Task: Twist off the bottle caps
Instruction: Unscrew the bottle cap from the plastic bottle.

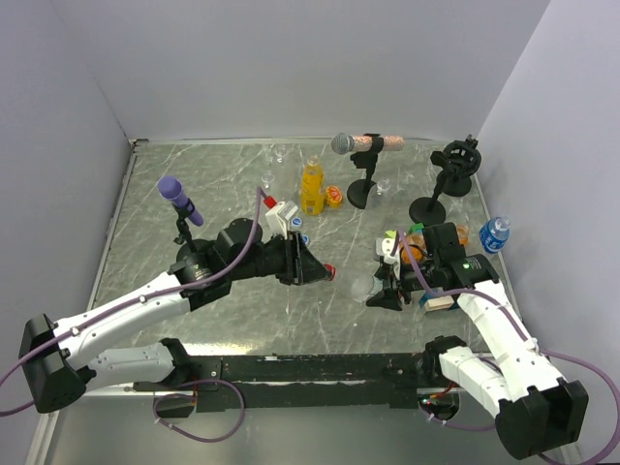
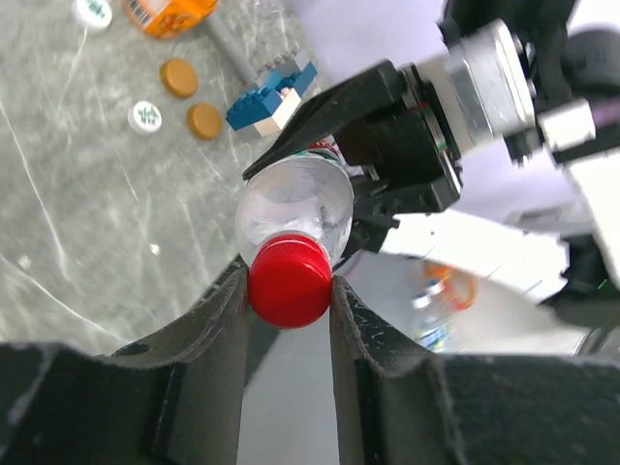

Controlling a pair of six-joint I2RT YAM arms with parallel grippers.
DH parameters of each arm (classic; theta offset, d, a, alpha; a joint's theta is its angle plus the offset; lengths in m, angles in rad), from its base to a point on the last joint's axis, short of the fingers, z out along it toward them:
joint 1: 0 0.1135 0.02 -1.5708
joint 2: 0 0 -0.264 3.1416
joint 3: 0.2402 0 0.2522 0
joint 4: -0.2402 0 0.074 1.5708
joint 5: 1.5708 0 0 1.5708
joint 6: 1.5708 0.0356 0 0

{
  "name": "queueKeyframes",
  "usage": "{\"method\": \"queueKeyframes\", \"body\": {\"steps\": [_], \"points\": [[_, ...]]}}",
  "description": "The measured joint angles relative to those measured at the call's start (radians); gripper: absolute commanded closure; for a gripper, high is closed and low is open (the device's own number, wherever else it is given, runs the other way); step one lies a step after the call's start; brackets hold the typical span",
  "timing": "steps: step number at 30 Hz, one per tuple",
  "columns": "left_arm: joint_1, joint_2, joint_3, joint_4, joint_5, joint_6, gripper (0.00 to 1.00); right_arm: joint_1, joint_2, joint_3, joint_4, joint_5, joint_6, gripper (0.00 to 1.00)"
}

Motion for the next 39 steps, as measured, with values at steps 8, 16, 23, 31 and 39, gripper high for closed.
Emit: {"method": "queueKeyframes", "body": {"steps": [8, 16, 23, 31, 39], "points": [[-0.016, 0.000, 0.000, -0.031, -0.065, -0.121, 0.47, 0.000, 0.002, 0.000, 0.001, 0.018, 0.000, 0.69], [-0.019, -0.051, -0.005, -0.028, -0.069, -0.020, 0.02, 0.000, 0.002, 0.000, 0.002, 0.019, -0.008, 0.69], [-0.019, -0.221, -0.064, 0.011, -0.048, 0.227, 0.03, 0.000, 0.002, 0.000, 0.001, 0.019, -0.009, 0.69], [-0.020, -0.374, -0.273, 0.174, 0.035, 0.740, 0.03, 0.000, 0.002, 0.000, 0.001, 0.017, -0.016, 0.69], [-0.017, -0.217, -0.243, 0.261, 0.119, 1.022, 0.13, 0.000, 0.003, 0.000, 0.000, 0.015, -0.029, 0.69]]}}
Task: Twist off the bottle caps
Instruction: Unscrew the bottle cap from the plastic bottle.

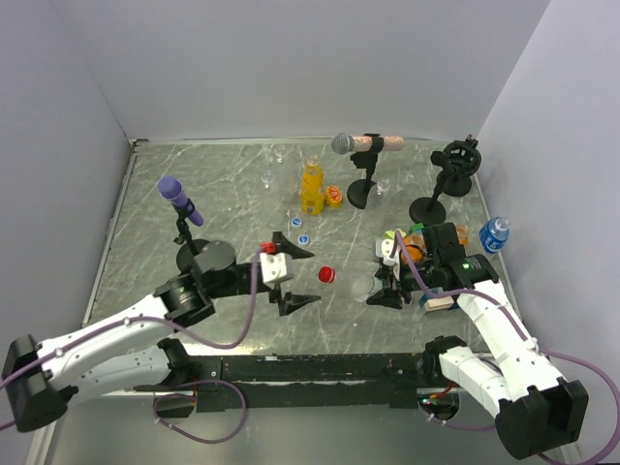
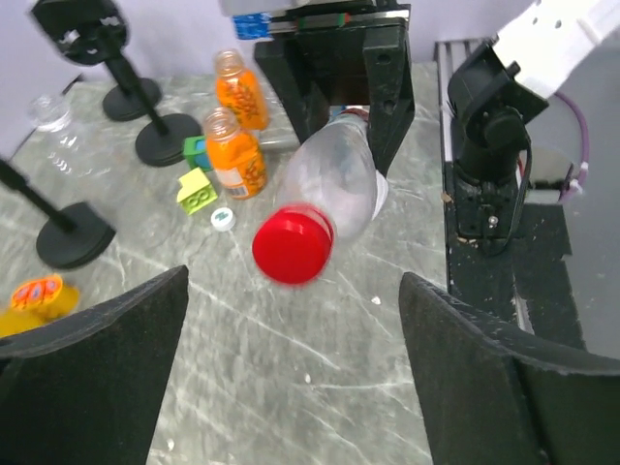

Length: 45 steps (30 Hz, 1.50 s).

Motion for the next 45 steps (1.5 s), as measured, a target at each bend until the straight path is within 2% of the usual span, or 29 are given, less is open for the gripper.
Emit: {"method": "queueKeyframes", "body": {"steps": [3, 7, 15, 18, 20, 23, 26, 28, 30, 34, 42, 45], "points": [[0.005, 0.097, 0.058, -0.003, 0.056, 0.041, 0.25, 0.000, 0.002, 0.000, -0.001, 0.000, -0.005, 0.69], [0.012, 0.145, 0.086, -0.001, 0.103, 0.056, 0.39, 0.000, 0.002, 0.000, -0.002, 0.000, -0.005, 0.69], [0.019, 0.151, 0.086, 0.007, 0.143, 0.060, 0.50, 0.000, 0.002, 0.000, -0.003, 0.000, -0.008, 0.69], [0.022, 0.161, 0.090, 0.005, 0.150, 0.060, 0.63, 0.000, 0.002, 0.000, -0.005, 0.000, -0.010, 0.69], [0.025, 0.173, 0.099, 0.000, 0.153, 0.056, 0.78, 0.000, 0.002, 0.000, -0.008, 0.001, -0.011, 0.69], [0.029, 0.186, 0.109, -0.005, 0.158, 0.049, 0.92, -0.001, 0.002, 0.000, -0.012, 0.005, -0.010, 0.69], [0.030, 0.190, 0.111, -0.008, 0.158, 0.028, 0.99, -0.001, 0.002, 0.000, -0.018, 0.008, -0.010, 0.69], [0.031, 0.190, 0.113, -0.008, 0.156, -0.006, 0.99, -0.001, 0.002, -0.001, -0.021, 0.007, -0.009, 0.69], [0.031, 0.190, 0.113, -0.009, 0.145, -0.058, 0.99, -0.001, 0.002, -0.001, -0.022, 0.008, -0.009, 0.69], [0.031, 0.185, 0.123, -0.032, 0.084, -0.265, 0.99, -0.001, 0.002, -0.001, -0.022, 0.007, -0.009, 0.69], [0.030, 0.220, 0.256, -0.242, -0.033, -0.804, 0.99, 0.000, 0.003, -0.001, -0.015, -0.023, -0.006, 0.69], [0.025, 0.252, 0.307, -0.311, -0.058, -0.913, 0.99, 0.000, 0.008, -0.001, -0.022, -0.011, -0.008, 0.69]]}}
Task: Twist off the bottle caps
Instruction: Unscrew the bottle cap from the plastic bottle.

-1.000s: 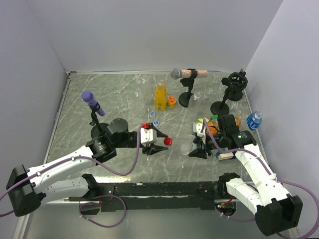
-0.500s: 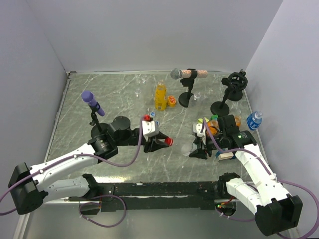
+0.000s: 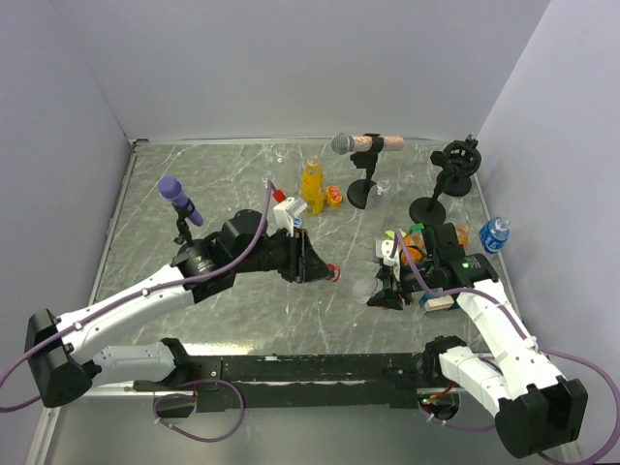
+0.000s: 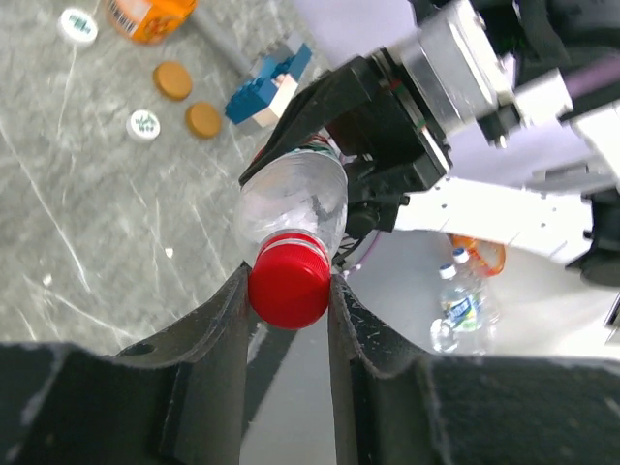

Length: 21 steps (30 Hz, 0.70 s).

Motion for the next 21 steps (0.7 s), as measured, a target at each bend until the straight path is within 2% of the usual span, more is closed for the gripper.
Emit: {"method": "queueKeyframes", "body": {"steps": [4, 11, 21], "points": [[-0.010, 0.037, 0.072, -0.089, -0.038, -0.043, 0.99, 0.000, 0.000, 0.000, 0.001, 0.008, 0.001, 0.69], [-0.020, 0.036, 0.084, -0.126, -0.101, -0.052, 0.99, 0.000, 0.001, 0.000, 0.001, 0.023, 0.000, 0.69], [-0.018, -0.085, 0.045, -0.140, -0.214, -0.047, 0.99, 0.000, 0.002, 0.000, 0.004, 0.018, 0.000, 0.69]]}}
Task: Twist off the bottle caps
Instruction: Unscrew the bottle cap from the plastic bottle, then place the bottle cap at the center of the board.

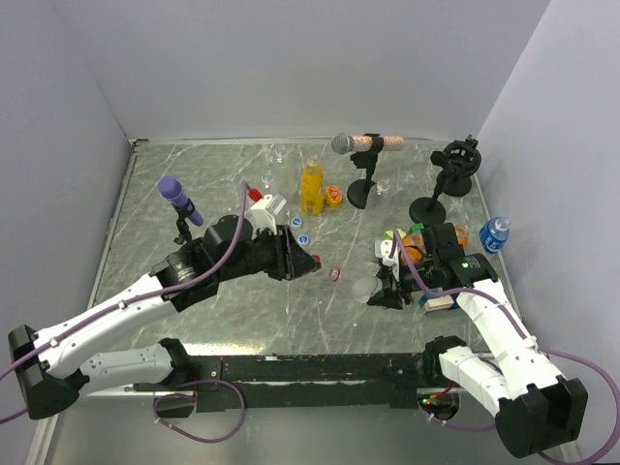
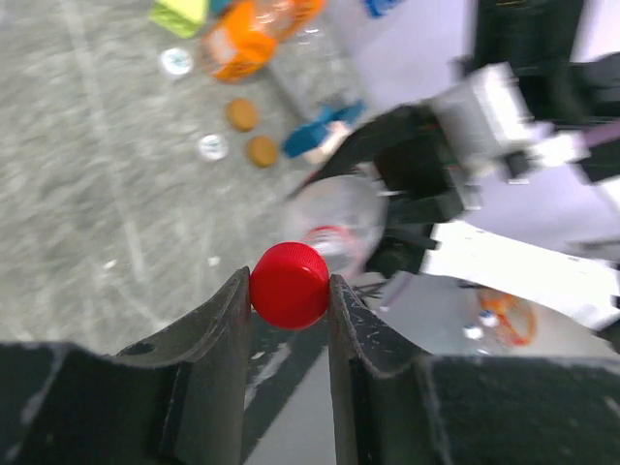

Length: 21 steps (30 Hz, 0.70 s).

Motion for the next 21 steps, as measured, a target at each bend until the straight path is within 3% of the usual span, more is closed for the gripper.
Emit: {"method": "queueKeyframes", "body": {"steps": [6, 13, 21], "points": [[0.011, 0.018, -0.105, -0.043, -0.117, 0.021, 0.99, 0.000, 0.000, 0.000, 0.000, 0.000, 0.000, 0.69], [0.026, 0.186, -0.164, -0.061, -0.302, 0.072, 0.99, 0.000, 0.000, 0.000, 0.000, 0.000, 0.000, 0.69], [0.145, 0.473, -0.128, 0.013, -0.442, 0.140, 0.93, 0.000, 0.000, 0.000, 0.003, 0.001, 0.000, 0.69]]}}
